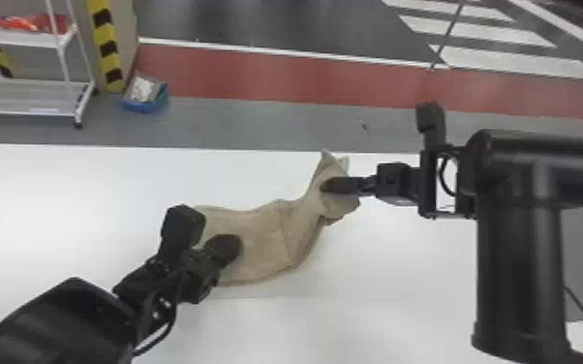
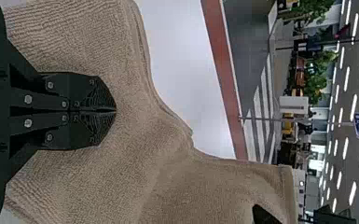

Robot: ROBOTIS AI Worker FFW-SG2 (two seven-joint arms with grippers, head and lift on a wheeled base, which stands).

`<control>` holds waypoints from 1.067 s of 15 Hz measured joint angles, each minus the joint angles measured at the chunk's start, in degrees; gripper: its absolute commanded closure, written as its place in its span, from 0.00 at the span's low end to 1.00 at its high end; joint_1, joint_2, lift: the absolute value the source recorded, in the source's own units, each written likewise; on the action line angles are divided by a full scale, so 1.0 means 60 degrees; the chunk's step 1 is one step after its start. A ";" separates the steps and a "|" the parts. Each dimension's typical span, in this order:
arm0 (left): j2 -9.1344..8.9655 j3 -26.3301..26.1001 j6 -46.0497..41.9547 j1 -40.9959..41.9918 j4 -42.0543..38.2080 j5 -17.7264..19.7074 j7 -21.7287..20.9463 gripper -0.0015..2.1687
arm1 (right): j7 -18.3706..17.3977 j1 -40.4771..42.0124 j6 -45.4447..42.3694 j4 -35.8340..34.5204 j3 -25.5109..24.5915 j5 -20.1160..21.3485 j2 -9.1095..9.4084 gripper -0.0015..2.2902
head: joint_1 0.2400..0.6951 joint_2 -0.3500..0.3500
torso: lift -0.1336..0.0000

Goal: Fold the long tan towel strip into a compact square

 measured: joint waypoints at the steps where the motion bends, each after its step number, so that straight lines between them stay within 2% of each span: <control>1: 0.0021 0.0175 0.0230 0.0020 -0.0323 0.0037 -0.0008 0.99 | 0.0006 -0.0035 0.0000 0.0028 -0.0029 0.0033 -0.0024 0.61 | 1.00 0.20 | 0.07; 4: 0.0034 0.0581 0.0694 0.0107 -0.0901 0.0143 -0.0089 0.99 | 0.0013 -0.0080 0.0000 0.0083 -0.0169 0.0047 -0.0117 0.61 | 1.00 0.21 | 0.07; 8: 0.0053 0.0687 0.0935 0.0159 -0.1037 0.0095 -0.0208 0.99 | 0.0014 -0.0117 0.0000 0.0094 -0.0242 0.0047 -0.0169 0.61 | 1.00 0.20 | 0.07; 16: 0.0345 0.0948 0.0921 0.0260 -0.0997 0.0056 -0.0277 0.99 | 0.0028 -0.0319 0.0000 0.0109 -0.0171 0.0076 -0.0241 0.61 | 1.00 0.24 | 0.07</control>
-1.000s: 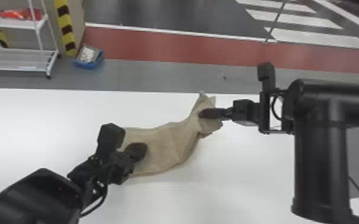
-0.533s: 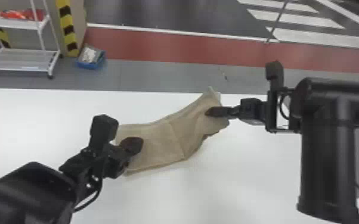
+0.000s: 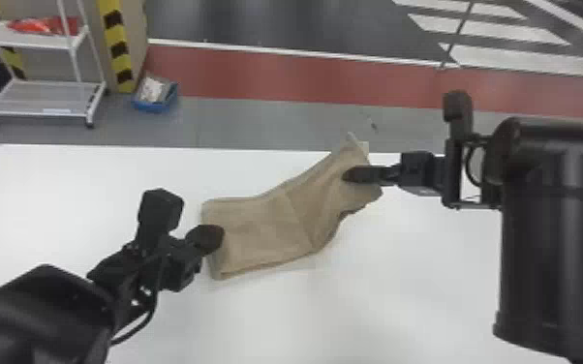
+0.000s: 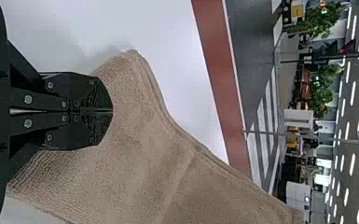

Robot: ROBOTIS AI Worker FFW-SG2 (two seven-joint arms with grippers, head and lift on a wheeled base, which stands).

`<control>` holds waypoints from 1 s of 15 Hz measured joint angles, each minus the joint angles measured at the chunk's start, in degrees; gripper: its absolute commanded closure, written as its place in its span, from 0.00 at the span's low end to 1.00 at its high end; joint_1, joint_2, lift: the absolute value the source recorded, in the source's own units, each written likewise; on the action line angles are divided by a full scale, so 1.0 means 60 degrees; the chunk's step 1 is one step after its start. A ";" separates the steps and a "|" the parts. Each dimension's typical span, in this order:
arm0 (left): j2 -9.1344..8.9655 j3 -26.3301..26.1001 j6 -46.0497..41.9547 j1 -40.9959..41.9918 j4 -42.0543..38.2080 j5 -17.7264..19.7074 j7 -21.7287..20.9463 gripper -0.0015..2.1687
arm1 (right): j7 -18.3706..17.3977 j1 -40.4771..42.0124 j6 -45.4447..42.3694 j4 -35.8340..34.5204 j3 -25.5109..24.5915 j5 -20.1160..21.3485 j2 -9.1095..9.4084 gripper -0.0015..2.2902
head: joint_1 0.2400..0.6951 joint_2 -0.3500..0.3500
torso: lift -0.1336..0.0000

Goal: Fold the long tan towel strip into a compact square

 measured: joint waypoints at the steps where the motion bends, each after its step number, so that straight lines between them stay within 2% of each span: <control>1: 0.0000 -0.0006 0.0000 0.0010 0.0010 -0.0001 -0.0002 0.99 | 0.0000 0.0000 0.0000 0.0000 0.0057 0.0015 0.0010 0.61 | 1.00 0.24 | 0.07; 5: -0.0099 -0.0238 -0.0003 0.0023 0.0150 -0.0092 0.0012 0.99 | -0.0011 -0.0003 0.0000 -0.0086 0.0397 0.0043 0.0233 0.61 | 1.00 0.25 | 0.07; 12: -0.0502 -0.0675 -0.0176 -0.0136 0.0581 -0.0292 0.0057 0.99 | -0.0156 0.0059 0.0000 0.0101 0.1432 0.0163 0.1127 0.61 | 1.00 0.32 | 0.07; 15: -0.0502 -0.0660 -0.0238 -0.0149 0.0614 -0.0296 0.0052 0.99 | -0.0192 0.0109 0.0000 0.0357 0.1758 0.0149 0.1277 0.61 | 1.00 0.35 | 0.07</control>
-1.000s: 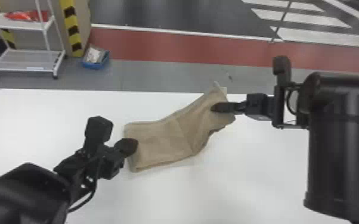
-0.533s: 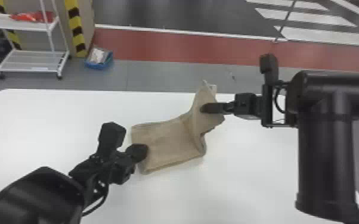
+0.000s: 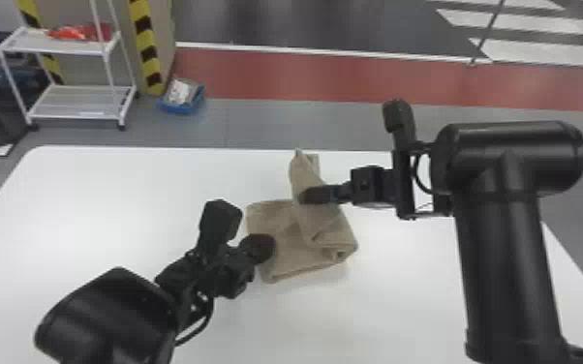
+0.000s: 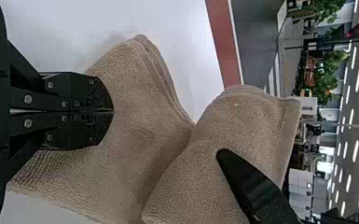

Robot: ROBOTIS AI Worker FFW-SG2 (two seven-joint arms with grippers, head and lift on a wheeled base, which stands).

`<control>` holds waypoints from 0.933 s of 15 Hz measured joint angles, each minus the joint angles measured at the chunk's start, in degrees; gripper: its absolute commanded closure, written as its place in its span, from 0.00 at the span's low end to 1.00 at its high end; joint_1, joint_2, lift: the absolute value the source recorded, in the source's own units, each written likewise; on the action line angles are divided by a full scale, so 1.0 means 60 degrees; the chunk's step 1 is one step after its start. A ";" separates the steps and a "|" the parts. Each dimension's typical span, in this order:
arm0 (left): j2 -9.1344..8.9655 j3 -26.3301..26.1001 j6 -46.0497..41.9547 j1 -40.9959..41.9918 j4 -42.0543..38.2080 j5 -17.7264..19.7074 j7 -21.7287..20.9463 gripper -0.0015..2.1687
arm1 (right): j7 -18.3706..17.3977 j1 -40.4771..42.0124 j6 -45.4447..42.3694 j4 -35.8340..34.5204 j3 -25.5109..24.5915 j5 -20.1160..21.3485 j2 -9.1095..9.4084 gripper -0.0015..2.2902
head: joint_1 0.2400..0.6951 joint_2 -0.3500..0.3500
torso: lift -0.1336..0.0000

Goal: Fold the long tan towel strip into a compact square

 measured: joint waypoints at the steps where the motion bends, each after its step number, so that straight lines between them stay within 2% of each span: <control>1: 0.0026 0.0040 -0.0038 0.0000 0.0024 0.0000 -0.0011 0.99 | 0.0003 0.0013 0.0000 0.0025 0.0035 0.0056 0.0011 0.61 | 1.00 0.36 | 0.07; 4: 0.0104 0.0126 -0.0135 -0.0040 0.0079 0.0000 -0.0024 0.99 | 0.0145 0.0009 0.0000 -0.0130 -0.0126 0.0208 -0.0080 0.61 | 1.00 0.36 | 0.07; 8: 0.0045 0.0064 -0.0184 -0.0218 0.0269 0.0000 0.0001 0.99 | 0.0362 -0.0047 0.0000 -0.0432 -0.0335 0.0135 -0.0518 0.61 | 1.00 0.32 | 0.07; 14: -0.0071 -0.0081 -0.0306 -0.0487 0.0620 -0.0001 0.0035 0.99 | 0.0339 0.0016 0.0000 -0.0071 -0.0026 0.0130 -0.0467 0.61 | 1.00 0.32 | 0.07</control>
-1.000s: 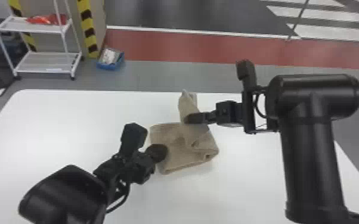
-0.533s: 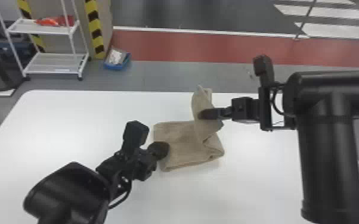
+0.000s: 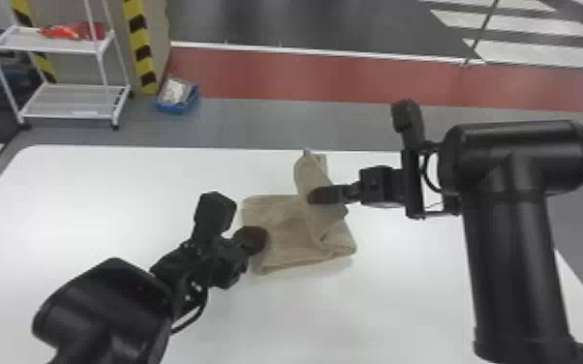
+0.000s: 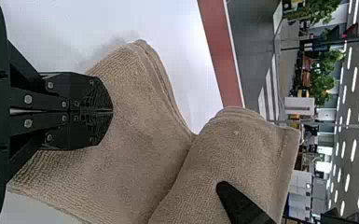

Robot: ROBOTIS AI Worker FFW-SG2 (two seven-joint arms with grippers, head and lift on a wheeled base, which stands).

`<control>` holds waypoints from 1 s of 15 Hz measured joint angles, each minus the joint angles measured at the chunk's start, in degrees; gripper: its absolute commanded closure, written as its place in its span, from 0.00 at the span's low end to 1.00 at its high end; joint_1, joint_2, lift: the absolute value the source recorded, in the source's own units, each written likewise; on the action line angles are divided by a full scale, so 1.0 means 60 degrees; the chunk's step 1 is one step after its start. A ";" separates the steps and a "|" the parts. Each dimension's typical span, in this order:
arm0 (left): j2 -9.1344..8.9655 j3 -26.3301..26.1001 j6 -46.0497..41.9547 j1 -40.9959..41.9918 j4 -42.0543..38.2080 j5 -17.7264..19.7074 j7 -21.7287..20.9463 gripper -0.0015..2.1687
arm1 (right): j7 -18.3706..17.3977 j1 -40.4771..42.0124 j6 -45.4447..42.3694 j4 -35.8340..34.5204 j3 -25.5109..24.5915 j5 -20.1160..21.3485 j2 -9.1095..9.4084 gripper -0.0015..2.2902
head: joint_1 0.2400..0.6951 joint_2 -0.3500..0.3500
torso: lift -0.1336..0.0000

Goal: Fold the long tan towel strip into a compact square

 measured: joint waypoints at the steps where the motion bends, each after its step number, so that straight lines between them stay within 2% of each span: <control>1: -0.0001 0.0000 -0.0019 -0.0028 0.0045 0.0001 0.0000 0.99 | -0.0009 0.0000 0.0000 0.0077 0.0110 0.0021 0.0025 0.61 | 1.00 0.33 | 0.07; 4: -0.0001 0.0001 -0.0093 -0.0086 0.0111 0.0002 -0.0013 0.99 | -0.0095 -0.0043 0.0000 0.0245 0.0430 0.0083 0.0137 0.60 | 1.00 0.35 | 0.07; 5: -0.0001 0.0000 -0.0098 -0.0095 0.0115 0.0007 -0.0016 0.99 | -0.0130 -0.0058 0.0000 0.0336 0.0522 0.0087 0.0182 0.55 | 1.00 0.36 | 0.07; 6: -0.0001 0.0000 -0.0100 -0.0096 0.0116 0.0018 -0.0012 0.99 | -0.0167 -0.0065 0.0000 0.0462 0.0619 0.0092 0.0243 0.42 | 1.00 0.37 | 0.07; 8: 0.0002 -0.0002 -0.0101 -0.0079 0.0111 0.0029 -0.0003 0.99 | -0.0392 -0.0042 0.0000 0.0620 0.0757 0.0130 0.0372 0.02 | 1.00 0.38 | 0.07; 11: 0.0022 0.0008 -0.0121 0.0002 0.0087 0.0030 -0.0015 0.99 | -0.0475 0.0252 0.0000 0.0621 0.0740 0.0007 0.0417 0.00 | 1.00 0.38 | 0.07; 15: 0.0028 -0.0002 -0.0131 0.0122 0.0057 0.0028 0.0010 0.99 | -0.0616 0.1212 0.0000 -0.0436 0.0082 -0.0683 0.0447 0.01 | 1.00 0.38 | 0.07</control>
